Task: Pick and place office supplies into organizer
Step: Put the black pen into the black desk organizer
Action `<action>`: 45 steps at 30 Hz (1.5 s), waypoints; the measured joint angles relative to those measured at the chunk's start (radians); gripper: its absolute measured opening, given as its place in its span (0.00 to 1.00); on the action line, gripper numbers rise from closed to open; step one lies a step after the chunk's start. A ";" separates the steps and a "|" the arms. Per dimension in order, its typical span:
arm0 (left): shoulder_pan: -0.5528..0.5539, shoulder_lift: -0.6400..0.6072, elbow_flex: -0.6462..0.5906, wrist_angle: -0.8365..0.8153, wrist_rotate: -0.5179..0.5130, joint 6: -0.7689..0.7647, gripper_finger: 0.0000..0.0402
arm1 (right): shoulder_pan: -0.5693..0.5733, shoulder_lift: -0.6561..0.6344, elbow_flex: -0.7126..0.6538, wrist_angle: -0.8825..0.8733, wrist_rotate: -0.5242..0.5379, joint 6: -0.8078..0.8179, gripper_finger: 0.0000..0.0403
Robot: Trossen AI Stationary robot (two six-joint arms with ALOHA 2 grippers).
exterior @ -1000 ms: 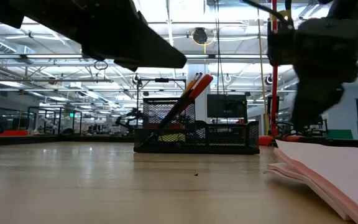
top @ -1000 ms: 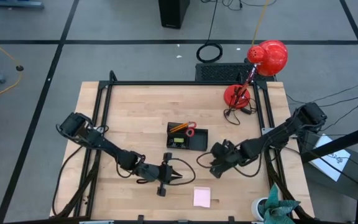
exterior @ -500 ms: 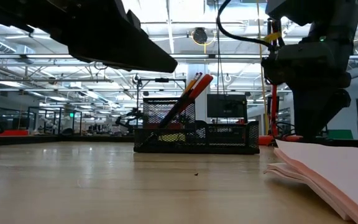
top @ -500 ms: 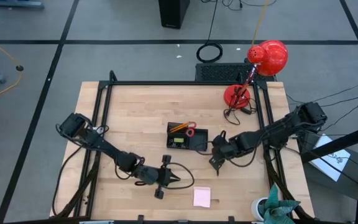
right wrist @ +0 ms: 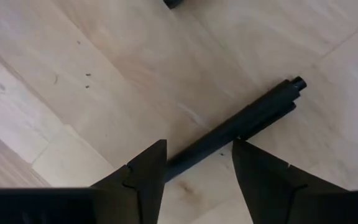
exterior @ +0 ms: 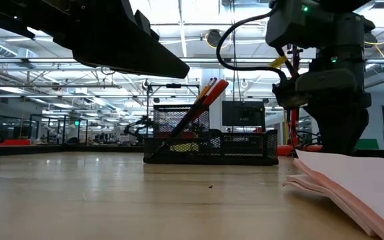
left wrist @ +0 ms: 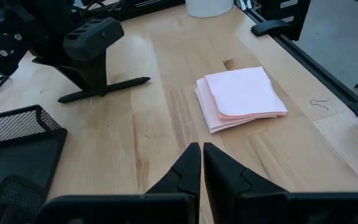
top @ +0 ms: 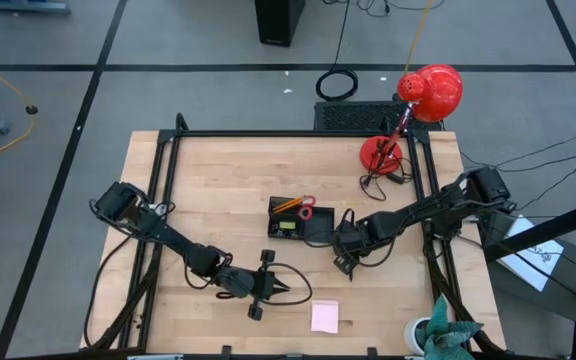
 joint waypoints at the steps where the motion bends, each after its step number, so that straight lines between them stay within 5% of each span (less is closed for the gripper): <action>1: 0.000 0.000 0.000 0.000 0.000 0.000 0.06 | 0.002 0.007 0.000 -0.012 -0.006 -0.008 0.42; 18: 0.000 0.000 0.000 0.000 -0.001 0.000 0.06 | 0.077 0.018 -0.003 0.004 -0.020 -0.123 0.04; 25: 0.000 0.000 0.000 0.000 -0.001 -0.002 0.06 | 0.111 -0.018 -0.004 0.075 0.023 -0.130 0.05; 35: -0.005 0.000 0.000 0.071 -0.079 0.076 0.06 | 0.245 -0.177 -0.006 0.356 0.234 -0.176 0.04; 45: -0.041 0.000 0.000 0.227 -0.082 0.200 0.06 | 0.322 -0.185 -0.007 0.660 0.442 -0.466 0.04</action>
